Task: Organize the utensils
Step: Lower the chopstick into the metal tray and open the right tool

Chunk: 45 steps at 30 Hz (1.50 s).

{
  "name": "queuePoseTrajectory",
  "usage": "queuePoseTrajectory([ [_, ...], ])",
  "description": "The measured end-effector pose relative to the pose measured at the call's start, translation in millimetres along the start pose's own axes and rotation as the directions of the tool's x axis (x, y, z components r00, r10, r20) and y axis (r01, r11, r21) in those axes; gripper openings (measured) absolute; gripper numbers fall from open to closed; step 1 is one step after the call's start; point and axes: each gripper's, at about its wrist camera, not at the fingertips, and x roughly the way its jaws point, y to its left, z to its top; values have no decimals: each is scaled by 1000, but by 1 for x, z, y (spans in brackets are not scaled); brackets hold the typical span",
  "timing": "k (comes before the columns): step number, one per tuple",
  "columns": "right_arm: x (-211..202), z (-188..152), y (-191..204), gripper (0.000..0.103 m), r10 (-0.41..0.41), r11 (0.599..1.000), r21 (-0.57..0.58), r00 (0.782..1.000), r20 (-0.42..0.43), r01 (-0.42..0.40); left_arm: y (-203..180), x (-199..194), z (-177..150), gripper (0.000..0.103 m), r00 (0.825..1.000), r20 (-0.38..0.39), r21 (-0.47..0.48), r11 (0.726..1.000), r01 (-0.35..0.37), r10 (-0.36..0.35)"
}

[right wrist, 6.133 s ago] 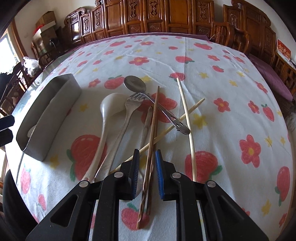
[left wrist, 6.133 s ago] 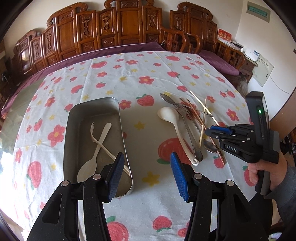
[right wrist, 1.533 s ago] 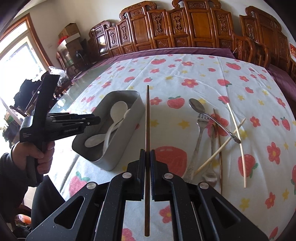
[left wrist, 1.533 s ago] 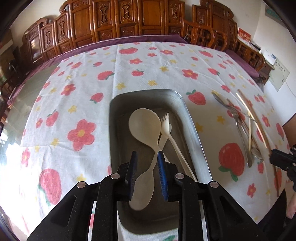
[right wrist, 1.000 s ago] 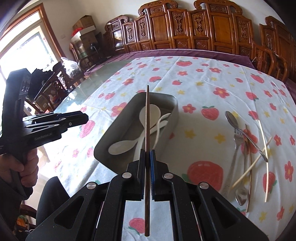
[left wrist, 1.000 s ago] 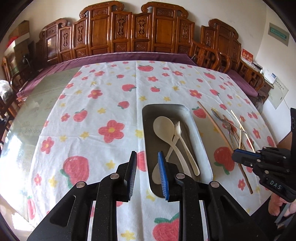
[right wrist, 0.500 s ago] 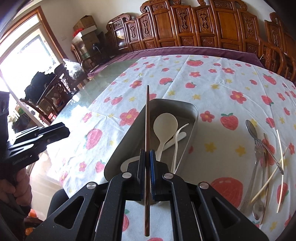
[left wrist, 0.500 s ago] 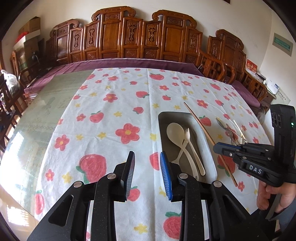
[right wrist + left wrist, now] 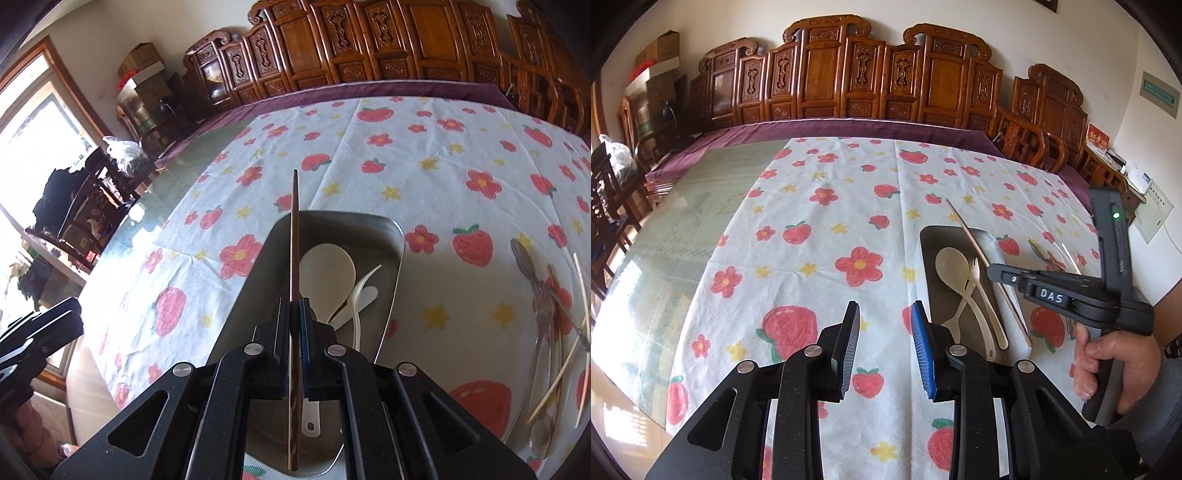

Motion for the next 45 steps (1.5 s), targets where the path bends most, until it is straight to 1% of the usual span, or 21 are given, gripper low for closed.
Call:
queuePoseTrajectory([
  [7,23,-10,-1,6,-16,999,27,999,-40,17,2,-1,-2,27,1000,-5,2,1000,-5,5],
  [13,33,-18,8,6,-26,999,16,997,-72,28,2,-1,-2,27,1000,-7,3,1000,-9,9],
  [18,35,-20,14,7,4,1000,18,997,-82,-3,-1,-3,-4,27,1000,-9,14,1000,-19,19],
  [20,33,-19,15,10,12,1000,10,997,-77,-11,-3,-4,-3,27,1000,-8,17,1000,-23,23],
  [24,25,-17,11,10,35,999,8,997,-66,-34,-9,-8,-1,27,1000,-3,23,999,-30,30],
  [28,3,-18,4,10,41,999,-19,999,-36,-42,-18,-10,0,27,1000,0,33,999,-26,26],
  [31,-20,-21,-2,10,25,998,-61,1000,-7,-26,-29,-11,1,27,1000,3,43,999,-19,19],
  [34,-48,-28,-10,10,-6,994,-108,1000,28,9,-44,-10,1,28,1000,8,58,998,-8,8],
  [35,-56,-31,-14,10,-12,993,-115,999,37,17,-49,-10,2,30,1000,8,63,998,-4,3],
  [36,-65,-34,-18,10,-17,993,-120,999,45,22,-53,-9,2,32,1000,7,67,998,1,-2],
  [45,-128,-67,-62,10,-73,988,-127,993,98,85,-95,2,2,37,999,-7,103,994,46,-46],
])
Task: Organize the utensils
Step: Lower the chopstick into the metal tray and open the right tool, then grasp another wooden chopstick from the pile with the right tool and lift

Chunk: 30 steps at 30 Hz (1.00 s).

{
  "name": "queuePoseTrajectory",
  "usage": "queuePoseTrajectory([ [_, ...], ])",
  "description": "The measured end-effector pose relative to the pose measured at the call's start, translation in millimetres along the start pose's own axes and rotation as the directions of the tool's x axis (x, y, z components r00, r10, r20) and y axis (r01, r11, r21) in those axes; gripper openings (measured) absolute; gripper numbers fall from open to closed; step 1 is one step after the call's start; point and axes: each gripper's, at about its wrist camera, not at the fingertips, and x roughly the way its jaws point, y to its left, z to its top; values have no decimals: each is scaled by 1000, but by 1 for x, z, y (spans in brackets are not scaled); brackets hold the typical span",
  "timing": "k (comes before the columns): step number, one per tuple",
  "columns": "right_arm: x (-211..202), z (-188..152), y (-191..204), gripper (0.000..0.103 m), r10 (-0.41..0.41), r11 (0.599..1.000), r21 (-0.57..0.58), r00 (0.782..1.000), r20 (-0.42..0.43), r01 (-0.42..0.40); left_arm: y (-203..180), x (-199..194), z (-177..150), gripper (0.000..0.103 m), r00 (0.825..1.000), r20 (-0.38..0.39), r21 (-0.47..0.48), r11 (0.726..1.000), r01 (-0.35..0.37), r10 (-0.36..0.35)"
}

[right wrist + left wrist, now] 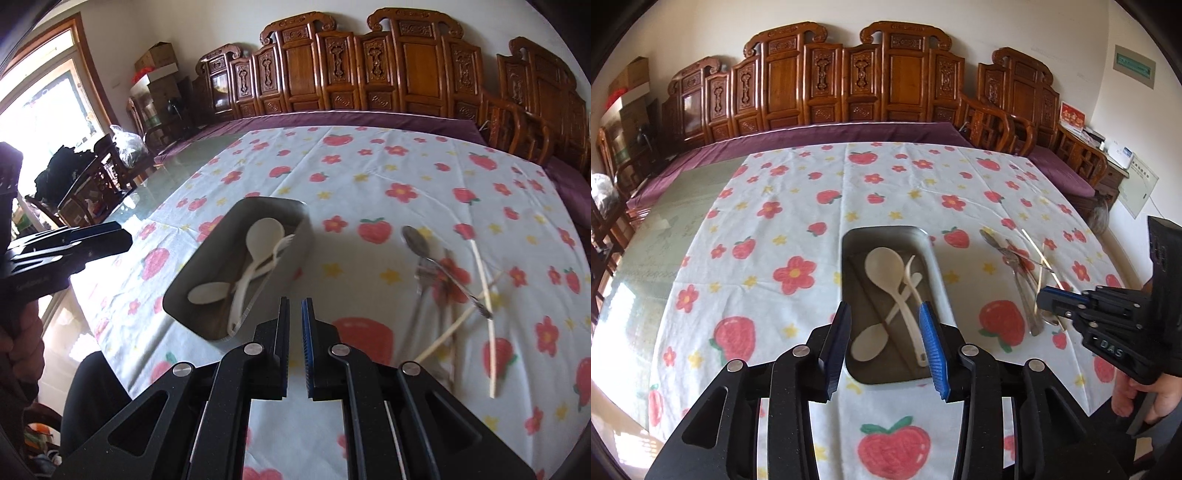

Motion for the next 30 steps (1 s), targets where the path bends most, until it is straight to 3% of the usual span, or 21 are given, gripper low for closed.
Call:
queuePoseTrajectory([
  [1,-5,-3,-5,10,-5,1000,4,1000,2,5,-3,1,0,38,1000,-1,2,1000,4,-4],
  [3,-16,-12,-18,10,-21,1000,22,1000,4,21,-13,3,0,54,1000,7,11,1000,21,-22],
  [11,-36,-37,-73,10,-117,989,85,993,-9,117,-44,16,4,58,999,-10,45,998,53,-52],
  [15,-34,-43,-96,16,-152,982,110,988,-19,153,-54,21,4,59,998,-20,55,997,61,-60],
  [30,27,-42,-164,16,-228,963,121,967,-115,242,-83,52,3,59,994,-82,87,993,76,-69],
])
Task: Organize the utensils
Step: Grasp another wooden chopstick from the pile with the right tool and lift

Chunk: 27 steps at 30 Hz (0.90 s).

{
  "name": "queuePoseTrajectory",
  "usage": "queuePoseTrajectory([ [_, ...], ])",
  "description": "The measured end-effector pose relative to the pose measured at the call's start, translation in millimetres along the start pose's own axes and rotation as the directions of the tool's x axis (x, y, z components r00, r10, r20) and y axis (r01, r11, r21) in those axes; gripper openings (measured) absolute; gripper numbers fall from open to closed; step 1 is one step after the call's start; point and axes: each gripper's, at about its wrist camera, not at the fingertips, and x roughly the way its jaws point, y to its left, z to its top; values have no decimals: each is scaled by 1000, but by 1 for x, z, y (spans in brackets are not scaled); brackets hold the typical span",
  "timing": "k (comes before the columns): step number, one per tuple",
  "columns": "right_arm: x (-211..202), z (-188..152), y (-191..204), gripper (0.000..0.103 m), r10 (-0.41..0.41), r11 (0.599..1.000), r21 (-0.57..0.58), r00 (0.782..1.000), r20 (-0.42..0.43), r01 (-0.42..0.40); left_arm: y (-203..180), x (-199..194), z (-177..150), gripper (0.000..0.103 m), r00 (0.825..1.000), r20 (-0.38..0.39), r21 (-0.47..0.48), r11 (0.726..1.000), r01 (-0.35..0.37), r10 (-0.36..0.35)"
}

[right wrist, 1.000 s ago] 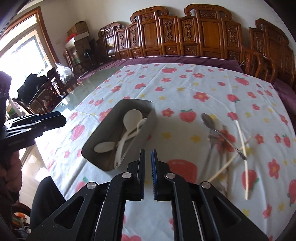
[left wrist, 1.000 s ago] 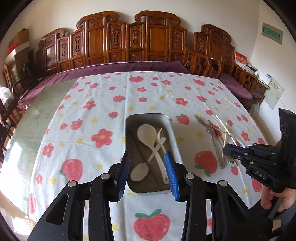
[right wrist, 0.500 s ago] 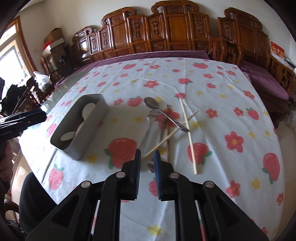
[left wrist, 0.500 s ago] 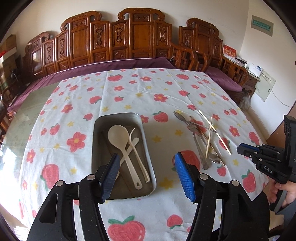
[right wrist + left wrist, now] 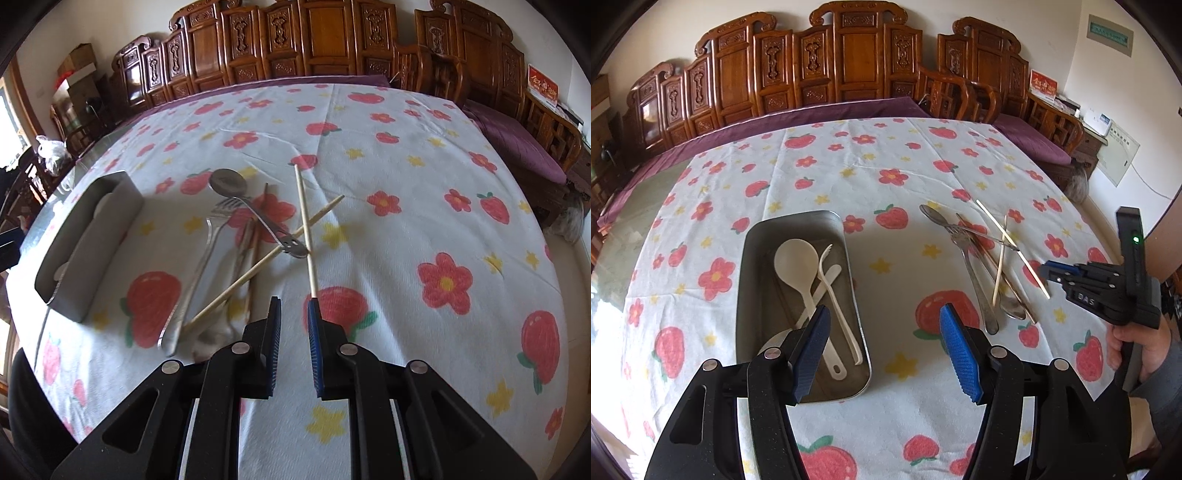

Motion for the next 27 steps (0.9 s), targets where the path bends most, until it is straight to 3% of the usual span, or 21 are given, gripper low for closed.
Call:
queuePoseTrajectory([
  [10,38,14,-12,16,-20,999,-44,999,-43,19,-17,25,7,59,999,-40,20,1000,6,-5],
  [14,38,14,-15,16,3,999,-48,999,-40,-5,-26,37,11,59,998,-54,32,999,13,-11],
  [16,37,13,-17,6,10,999,-46,999,-46,-12,-31,45,14,59,998,-60,38,999,21,-19],
  [27,4,-15,-37,6,10,1000,3,1000,-16,-10,-63,89,35,59,995,-94,84,995,48,-40],
])
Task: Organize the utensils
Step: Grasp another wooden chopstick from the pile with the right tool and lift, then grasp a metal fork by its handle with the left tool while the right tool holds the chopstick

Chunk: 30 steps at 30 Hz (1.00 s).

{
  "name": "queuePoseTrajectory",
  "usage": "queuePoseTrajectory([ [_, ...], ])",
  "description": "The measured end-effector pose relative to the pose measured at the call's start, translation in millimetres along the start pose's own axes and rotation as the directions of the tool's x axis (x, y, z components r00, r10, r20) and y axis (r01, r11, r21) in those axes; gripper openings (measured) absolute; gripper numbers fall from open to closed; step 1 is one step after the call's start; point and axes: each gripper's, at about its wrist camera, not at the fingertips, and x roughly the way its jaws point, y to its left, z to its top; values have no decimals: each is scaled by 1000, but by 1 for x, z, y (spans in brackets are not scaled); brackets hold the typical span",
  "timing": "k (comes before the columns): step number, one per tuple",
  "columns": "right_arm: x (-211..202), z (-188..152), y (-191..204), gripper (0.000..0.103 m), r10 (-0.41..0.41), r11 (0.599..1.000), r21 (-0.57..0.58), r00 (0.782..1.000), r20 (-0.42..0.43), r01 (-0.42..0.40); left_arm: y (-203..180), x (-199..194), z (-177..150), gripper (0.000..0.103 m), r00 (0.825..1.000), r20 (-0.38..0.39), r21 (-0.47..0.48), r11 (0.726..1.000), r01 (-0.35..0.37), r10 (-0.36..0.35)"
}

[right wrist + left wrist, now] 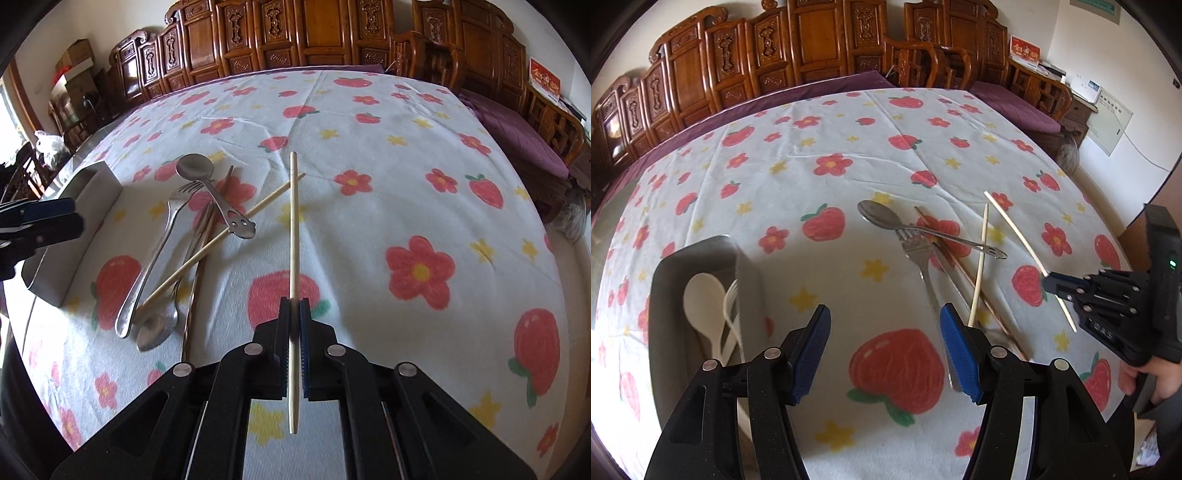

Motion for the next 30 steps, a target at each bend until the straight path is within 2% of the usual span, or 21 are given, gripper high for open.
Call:
queuePoseTrajectory([
  [6,-15,-14,-6,6,9,999,37,1000,20,-10,-12,23,8,59,1000,-22,12,1000,-1,2],
  [10,-15,-20,-7,6,7,999,39,1000,18,-8,-17,41,9,59,999,-46,32,999,-26,27],
  [22,-12,-28,-10,6,19,998,62,1000,5,-20,-26,76,16,42,994,-110,13,1000,4,-3],
  [24,-11,-30,-10,6,20,998,63,1000,3,-20,-28,78,16,32,993,-118,12,1000,10,-8],
  [28,-11,-30,-10,6,21,998,64,1000,2,-21,-29,79,14,19,993,-118,16,1000,8,-6],
  [29,-11,-30,-10,6,21,998,64,1000,3,-21,-29,79,14,8,993,-122,15,1000,11,-10],
  [30,-11,-31,-10,6,21,998,64,1000,3,-21,-28,79,13,8,992,-125,16,1000,4,-2],
])
